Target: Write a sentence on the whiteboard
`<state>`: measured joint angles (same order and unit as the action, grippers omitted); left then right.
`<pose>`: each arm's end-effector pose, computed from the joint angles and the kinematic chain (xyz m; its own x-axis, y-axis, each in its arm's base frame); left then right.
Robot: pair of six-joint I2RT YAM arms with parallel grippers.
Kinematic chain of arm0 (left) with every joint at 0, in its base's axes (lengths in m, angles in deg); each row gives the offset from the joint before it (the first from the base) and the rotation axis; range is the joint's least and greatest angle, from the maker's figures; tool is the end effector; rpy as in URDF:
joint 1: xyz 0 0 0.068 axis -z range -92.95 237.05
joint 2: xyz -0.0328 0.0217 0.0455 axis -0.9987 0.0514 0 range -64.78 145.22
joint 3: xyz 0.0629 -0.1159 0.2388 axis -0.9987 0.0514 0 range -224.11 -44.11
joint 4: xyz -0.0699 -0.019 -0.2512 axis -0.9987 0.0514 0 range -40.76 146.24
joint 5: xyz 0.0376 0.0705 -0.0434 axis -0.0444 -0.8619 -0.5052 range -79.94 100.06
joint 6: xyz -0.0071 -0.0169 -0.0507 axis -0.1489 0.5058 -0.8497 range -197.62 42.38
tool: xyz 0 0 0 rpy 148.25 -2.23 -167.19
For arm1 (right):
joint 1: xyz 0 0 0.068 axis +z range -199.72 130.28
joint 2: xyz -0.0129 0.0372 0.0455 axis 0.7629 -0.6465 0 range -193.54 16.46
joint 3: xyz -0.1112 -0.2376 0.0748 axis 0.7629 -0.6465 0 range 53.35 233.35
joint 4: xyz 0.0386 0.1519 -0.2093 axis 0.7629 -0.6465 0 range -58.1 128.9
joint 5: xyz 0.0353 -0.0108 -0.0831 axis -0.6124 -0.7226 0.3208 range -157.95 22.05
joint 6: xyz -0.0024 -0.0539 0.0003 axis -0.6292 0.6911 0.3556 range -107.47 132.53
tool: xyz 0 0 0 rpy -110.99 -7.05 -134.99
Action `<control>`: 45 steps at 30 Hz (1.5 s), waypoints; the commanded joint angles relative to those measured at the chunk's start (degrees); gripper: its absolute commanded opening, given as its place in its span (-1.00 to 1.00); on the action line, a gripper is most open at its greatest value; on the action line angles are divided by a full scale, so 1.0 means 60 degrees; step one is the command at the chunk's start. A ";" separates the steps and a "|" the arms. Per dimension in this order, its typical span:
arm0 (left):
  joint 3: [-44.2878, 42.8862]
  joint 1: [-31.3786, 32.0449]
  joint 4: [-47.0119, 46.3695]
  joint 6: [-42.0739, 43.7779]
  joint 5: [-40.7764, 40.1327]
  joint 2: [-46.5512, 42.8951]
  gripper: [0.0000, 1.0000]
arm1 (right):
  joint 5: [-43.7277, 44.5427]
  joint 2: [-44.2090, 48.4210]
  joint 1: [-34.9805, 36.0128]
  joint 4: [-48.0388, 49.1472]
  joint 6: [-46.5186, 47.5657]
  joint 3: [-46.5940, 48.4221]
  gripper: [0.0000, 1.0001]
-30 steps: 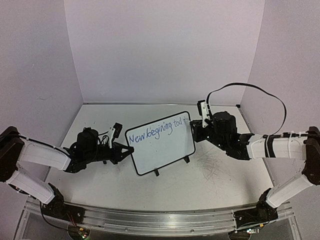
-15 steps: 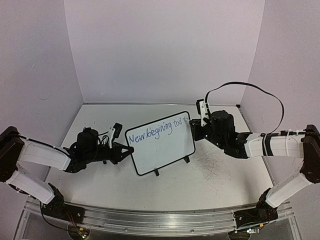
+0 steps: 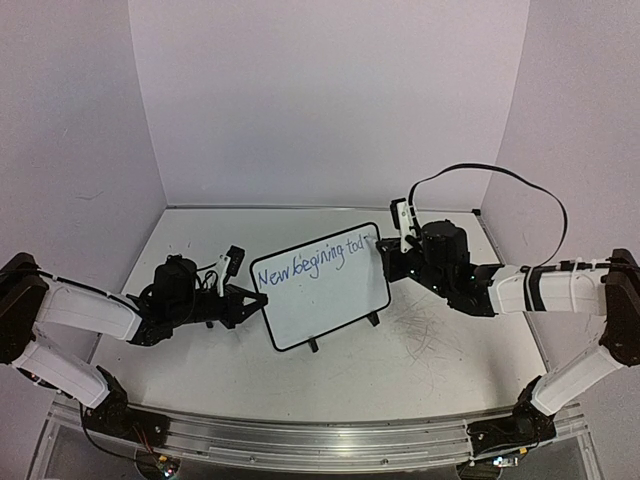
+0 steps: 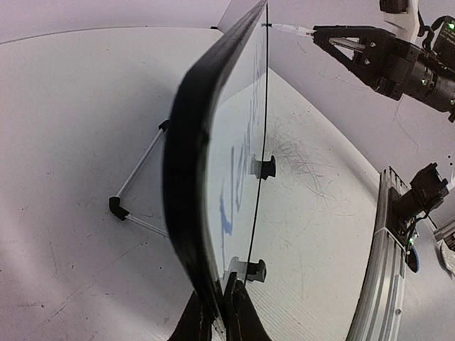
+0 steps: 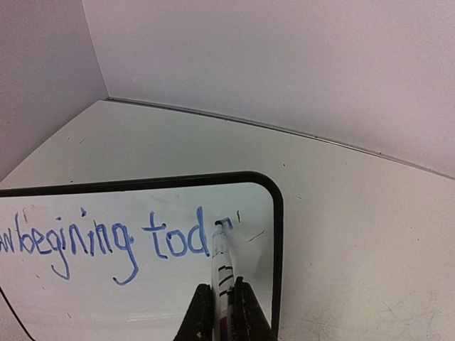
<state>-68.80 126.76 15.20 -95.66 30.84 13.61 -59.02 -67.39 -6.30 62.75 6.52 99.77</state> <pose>0.1929 -0.1766 0.1740 -0.5108 0.0477 -0.8584 0.7321 0.5476 -0.4053 0.2427 0.2221 0.2489 -0.2293 -0.0745 -0.9705 -0.5484 0.8337 0.0655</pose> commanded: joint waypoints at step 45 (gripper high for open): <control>0.0137 -0.0090 0.0592 0.0458 -0.0830 -0.0170 -1.00 | 0.0562 -0.0363 -0.0015 0.0196 -0.0059 0.0637 -1.00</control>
<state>-68.71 126.76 16.18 -96.03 30.38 12.86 -56.64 -68.96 -6.30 62.01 5.87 100.99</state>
